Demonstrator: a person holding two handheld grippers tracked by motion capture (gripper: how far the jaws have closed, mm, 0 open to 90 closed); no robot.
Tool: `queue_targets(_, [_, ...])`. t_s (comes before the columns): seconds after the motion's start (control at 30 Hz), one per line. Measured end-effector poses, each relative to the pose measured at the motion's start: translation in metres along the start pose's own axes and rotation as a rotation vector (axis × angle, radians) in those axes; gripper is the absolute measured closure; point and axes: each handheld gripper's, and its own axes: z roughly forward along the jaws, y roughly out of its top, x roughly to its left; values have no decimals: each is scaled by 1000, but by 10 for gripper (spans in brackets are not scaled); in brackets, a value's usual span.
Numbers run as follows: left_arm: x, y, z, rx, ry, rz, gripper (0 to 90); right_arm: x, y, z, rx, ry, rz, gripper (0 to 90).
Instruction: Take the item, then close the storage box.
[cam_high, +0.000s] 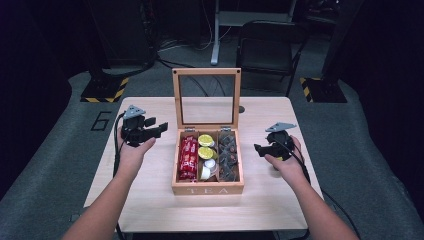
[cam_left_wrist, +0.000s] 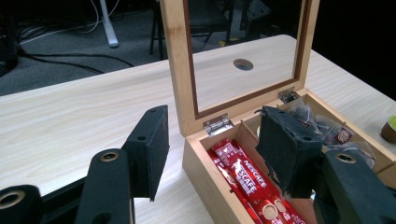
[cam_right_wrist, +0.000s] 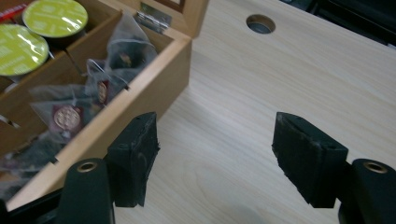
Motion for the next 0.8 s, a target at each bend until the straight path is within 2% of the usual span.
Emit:
queue_targets(0.1, [0,0,-1,-1,-3,-3,433,5,11,0,-10,8,-21,322])
queue_targets(0.13, [0,0,-1,-1,-4,-3,432,7,14,0,-14,8,-10,328])
queue_targets(0.27, [0,0,0,3,-5,1,432,11,28,0,-20,37,-24,345])
queue_targets(0.3, [-1,0,0,-2,-3,-2,432,13,31,1,-27,43,-7,347])
queue_targets(0.43, [-1,0,-1,-2,-4,0,432,11,42,4,-34,71,-6,348])
queue_targets(0.47, [0,0,-1,-3,-4,-1,432,12,45,5,-31,79,18,348])
queue_targets(0.5, [0,0,-1,-4,-5,-5,432,10,46,7,-31,81,9,348])
queue_targets(0.53, [0,0,-1,-6,-4,-3,432,9,48,8,-30,90,23,350])
queue_targets(0.57, [1,0,-1,-6,-2,-2,432,8,49,9,-36,91,14,353])
queue_targets(0.67, [1,0,-2,-7,-1,-2,432,8,56,14,-24,85,27,354])
queue_targets(0.8, [1,0,-1,-5,-5,-2,432,8,67,17,-35,94,38,353])
